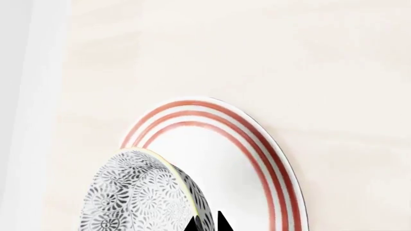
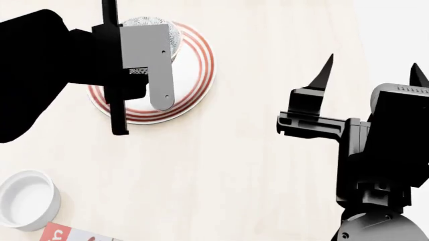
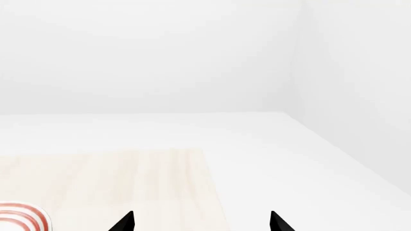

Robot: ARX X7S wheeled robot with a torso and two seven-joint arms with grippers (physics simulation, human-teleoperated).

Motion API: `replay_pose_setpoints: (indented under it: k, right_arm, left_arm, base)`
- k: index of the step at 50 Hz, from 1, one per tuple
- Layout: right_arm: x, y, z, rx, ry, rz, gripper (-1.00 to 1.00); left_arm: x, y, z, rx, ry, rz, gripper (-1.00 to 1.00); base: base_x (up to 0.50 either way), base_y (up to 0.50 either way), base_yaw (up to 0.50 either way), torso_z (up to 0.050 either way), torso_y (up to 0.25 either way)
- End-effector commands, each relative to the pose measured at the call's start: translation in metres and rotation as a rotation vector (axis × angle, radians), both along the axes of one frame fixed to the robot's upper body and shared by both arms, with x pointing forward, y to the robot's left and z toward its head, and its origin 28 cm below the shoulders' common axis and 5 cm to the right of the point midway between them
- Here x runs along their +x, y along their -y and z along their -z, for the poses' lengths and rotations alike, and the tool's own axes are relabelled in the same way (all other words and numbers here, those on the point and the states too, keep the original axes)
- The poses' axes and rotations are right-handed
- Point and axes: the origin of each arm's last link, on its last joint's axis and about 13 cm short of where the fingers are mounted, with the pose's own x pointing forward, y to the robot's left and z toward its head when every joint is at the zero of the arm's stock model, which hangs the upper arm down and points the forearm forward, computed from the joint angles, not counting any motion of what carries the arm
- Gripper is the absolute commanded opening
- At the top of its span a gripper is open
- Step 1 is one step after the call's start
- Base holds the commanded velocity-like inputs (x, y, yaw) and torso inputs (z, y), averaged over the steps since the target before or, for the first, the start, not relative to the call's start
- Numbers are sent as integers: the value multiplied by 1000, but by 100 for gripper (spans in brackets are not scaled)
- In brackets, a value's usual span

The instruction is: Pick the akita bowl next to the ramekin and place it on the plate.

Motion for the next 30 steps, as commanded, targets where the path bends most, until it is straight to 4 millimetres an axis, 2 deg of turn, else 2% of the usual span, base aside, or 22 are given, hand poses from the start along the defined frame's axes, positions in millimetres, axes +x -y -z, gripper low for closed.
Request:
replay_pose_setpoints:
  k: [1,30]
  right_arm:
    - [0,0,0,0,0,0,100]
    - [0,0,0,0,0,0,100]
  left_arm:
    - [0,0,-1,1,14,-7,-100]
    - [0,-9,4,5,0,-66,-100]
  base:
    - [0,0,0,0,0]
    - [0,0,0,0,0]
